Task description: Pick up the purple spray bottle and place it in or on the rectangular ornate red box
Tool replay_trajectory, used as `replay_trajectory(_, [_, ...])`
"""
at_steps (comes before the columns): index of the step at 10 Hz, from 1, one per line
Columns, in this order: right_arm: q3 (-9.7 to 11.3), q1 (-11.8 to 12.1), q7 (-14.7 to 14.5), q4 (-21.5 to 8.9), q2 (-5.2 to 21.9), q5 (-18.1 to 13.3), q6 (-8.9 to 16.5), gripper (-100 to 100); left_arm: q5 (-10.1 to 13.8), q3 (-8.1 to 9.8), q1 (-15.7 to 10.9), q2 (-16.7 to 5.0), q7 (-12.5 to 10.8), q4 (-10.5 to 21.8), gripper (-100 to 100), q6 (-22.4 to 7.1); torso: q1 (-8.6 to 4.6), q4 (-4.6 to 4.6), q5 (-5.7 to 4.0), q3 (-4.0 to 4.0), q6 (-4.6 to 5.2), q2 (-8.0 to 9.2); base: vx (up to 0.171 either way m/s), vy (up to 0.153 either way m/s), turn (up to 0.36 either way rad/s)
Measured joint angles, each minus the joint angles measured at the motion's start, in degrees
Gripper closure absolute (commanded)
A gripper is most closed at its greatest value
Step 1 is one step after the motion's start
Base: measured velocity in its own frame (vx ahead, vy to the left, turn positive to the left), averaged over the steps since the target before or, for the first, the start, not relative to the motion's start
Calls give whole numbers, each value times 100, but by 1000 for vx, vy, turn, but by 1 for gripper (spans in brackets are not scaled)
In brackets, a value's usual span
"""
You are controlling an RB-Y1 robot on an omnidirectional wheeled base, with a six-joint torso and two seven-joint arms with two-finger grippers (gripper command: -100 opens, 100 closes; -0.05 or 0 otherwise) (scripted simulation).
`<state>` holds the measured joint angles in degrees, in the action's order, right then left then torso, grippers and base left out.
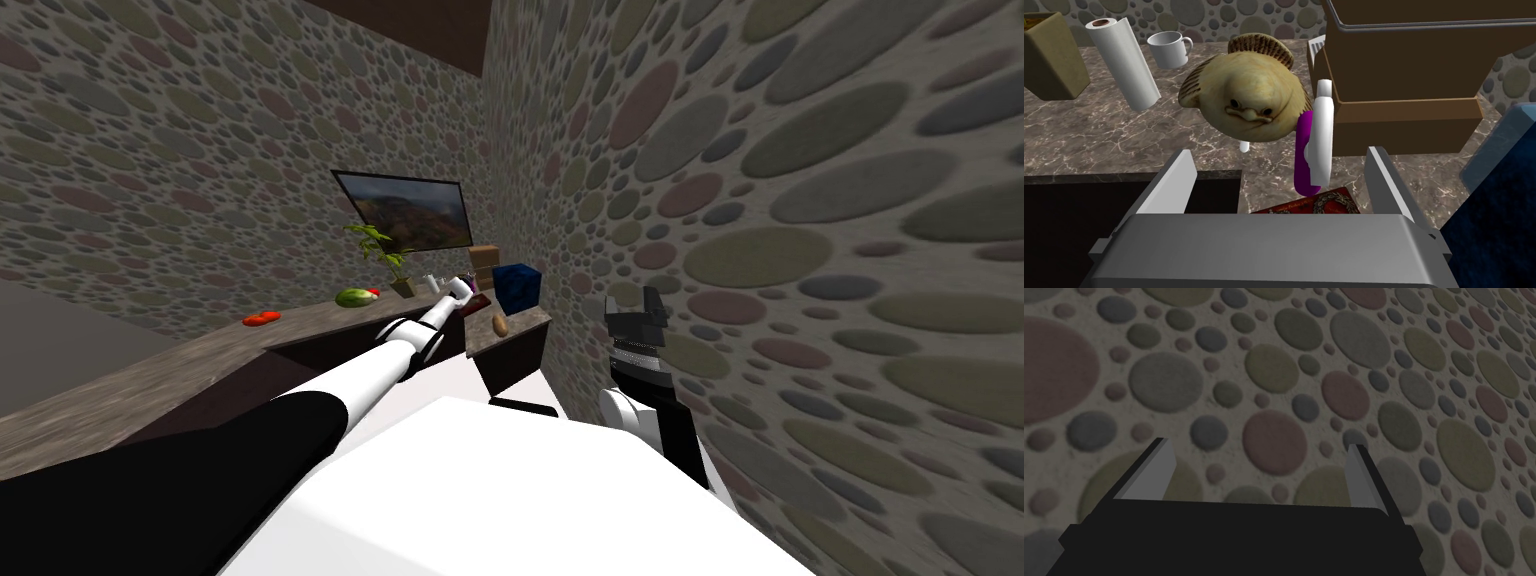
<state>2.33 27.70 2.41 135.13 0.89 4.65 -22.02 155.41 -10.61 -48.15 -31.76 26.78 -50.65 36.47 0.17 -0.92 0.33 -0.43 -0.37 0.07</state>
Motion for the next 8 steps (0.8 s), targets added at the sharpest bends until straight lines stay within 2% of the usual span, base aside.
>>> replay_trajectory(2, [0,0,0,0,0,0,0,0,256,-75,-148,-119,165,-55,-100,126,2,0,1,0,-1,0,-23,-5,-6])
replay_trajectory(3, [0,0,0,0,0,0,0,0,272,-78,-158,-126,186,-57,0,140,3,-2,2,-4,-1,-6,0,0,0])
replay_trajectory(8, [0,1,0,0,0,0,0,0,270,-78,-157,-125,184,-57,0,138,6,-5,2,-9,-1,-15,0,0,0])
